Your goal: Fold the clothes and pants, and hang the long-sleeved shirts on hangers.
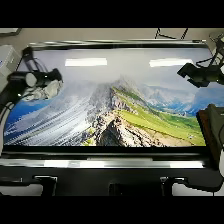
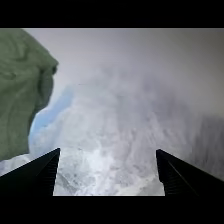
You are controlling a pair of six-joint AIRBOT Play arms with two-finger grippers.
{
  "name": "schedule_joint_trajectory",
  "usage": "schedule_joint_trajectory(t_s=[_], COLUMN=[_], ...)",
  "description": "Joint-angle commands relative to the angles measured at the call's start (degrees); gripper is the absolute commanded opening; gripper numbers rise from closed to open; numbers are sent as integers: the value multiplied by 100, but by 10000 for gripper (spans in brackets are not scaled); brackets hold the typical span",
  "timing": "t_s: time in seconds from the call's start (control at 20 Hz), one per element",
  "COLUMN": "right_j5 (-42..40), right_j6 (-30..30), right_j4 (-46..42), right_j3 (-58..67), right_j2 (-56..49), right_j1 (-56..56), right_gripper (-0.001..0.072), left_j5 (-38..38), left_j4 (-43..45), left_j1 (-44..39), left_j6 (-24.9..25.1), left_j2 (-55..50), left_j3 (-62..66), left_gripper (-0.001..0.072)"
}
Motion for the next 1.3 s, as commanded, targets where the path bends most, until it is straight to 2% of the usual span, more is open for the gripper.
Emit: schedule_joint_trajectory(t_s=[0.0, 0.1, 0.2, 0.3, 0.45, 0.65, 0.7, 0.75, 0.8, 0.85, 0.95, 1.05, 1.15, 1.25], right_j5=[-24, 463, 787, 920, 1373, 2430, 2680, 2938, 3123, 3244, 3351, 3397, 3453, 3491], right_j6=[-28, -31, -28, -28, -92, -164, -83, -37, 24, 46, 85, 87, 210, 234], right_j4=[-127, -188, -199, -195, -168, -157, -111, -31, 22, 55, 57, 94, 205, 376], right_j3=[-2, -7, -9, -20, -20, -20, -20, -20, -20, -20, -20, -20, -20, -20], right_j2=[-11, -50, -87, -120, -131, -131, -131, -131, -131, -131, -131, -129, -118, -76], right_j1=[7, 7, 7, 7, 7, 7, 7, 7, 7, 7, 7, 7, 7, 9], right_gripper=[689, 688, 688, 688, 688, 686, 686, 686, 686, 686, 685, 685, 684, 685], left_j5=[-1248, -1950, -2170, -1676, -492, 509, 564, 503, 435, 348, 299, 251, -105, -479], left_j4=[-682, -1165, -1408, -1720, -2767, -3053, -3053, -3053, -3056, -3058, -3084, -3084, -3082, -3080], left_j1=[1504, 2319, 2743, 2806, 2623, 2273, 2238, 2232, 2232, 2232, 2157, 1934, 1436, 697], left_j6=[-1320, -1073, -570, -144, 352, 444, 442, 446, 446, 490, 911, 1554, 2422, 2833], left_j2=[-264, -282, -350, -450, -776, -1263, -1331, -1335, -1307, -1231, -863, -210, 750, 1698], left_j3=[452, 382, 127, -234, -446, -442, -442, -442, -442, -439, -439, -442, -442, -444], left_gripper=[720, 720, 720, 720, 720, 720, 650, 363, 111, 27, 22, 22, 22, 22])
